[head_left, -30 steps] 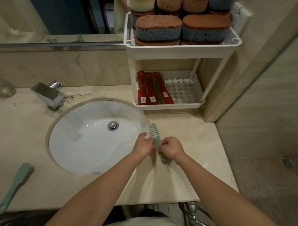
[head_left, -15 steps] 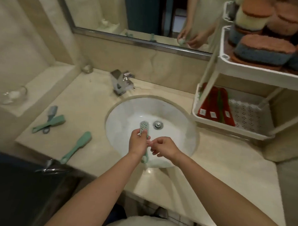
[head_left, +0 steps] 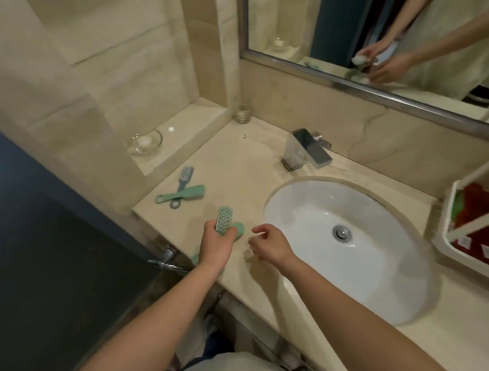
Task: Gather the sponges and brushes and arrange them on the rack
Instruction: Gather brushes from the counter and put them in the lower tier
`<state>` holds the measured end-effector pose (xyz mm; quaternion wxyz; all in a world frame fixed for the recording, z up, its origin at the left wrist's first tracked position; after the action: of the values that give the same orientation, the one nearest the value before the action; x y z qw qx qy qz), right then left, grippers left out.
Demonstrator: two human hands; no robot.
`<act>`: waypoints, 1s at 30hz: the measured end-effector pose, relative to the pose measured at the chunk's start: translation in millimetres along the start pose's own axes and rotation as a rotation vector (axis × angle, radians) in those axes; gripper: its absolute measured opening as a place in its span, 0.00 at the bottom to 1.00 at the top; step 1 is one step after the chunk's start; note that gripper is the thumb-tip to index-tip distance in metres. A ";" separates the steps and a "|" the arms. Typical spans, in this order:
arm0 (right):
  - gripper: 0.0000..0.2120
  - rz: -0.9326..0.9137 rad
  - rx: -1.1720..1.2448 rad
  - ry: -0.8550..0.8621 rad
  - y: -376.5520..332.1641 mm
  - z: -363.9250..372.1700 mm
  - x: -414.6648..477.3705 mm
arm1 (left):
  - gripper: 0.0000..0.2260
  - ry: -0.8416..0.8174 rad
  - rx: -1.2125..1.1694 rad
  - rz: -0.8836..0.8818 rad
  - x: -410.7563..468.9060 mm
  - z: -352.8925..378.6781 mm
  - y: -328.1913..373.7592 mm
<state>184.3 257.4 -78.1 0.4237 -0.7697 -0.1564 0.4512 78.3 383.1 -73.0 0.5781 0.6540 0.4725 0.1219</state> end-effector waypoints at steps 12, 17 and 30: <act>0.10 0.099 -0.241 0.192 -11.5 44.5 52.9 | 0.17 -0.272 0.249 0.017 51.6 -36.9 -31.6; 0.09 0.102 -0.136 0.214 -14.8 55.0 59.5 | 0.21 -0.364 0.271 0.065 59.4 -39.4 -31.3; 0.28 0.104 0.246 0.361 -29.5 10.9 24.3 | 0.06 -0.453 0.176 0.181 55.2 -3.0 24.5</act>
<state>192.7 295.6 -70.9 0.5116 -0.7876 0.0181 0.3431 116.7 429.8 -72.0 0.5968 0.7521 0.2791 -0.0179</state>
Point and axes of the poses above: each hand's wrist, its own x-axis towards the middle knuckle, its own z-axis out of the palm, y = z × x, the point moved 8 cm from there along x, towards the middle knuckle, and after that the axes turned 6 degrees about -y, right-handed, at the moved point
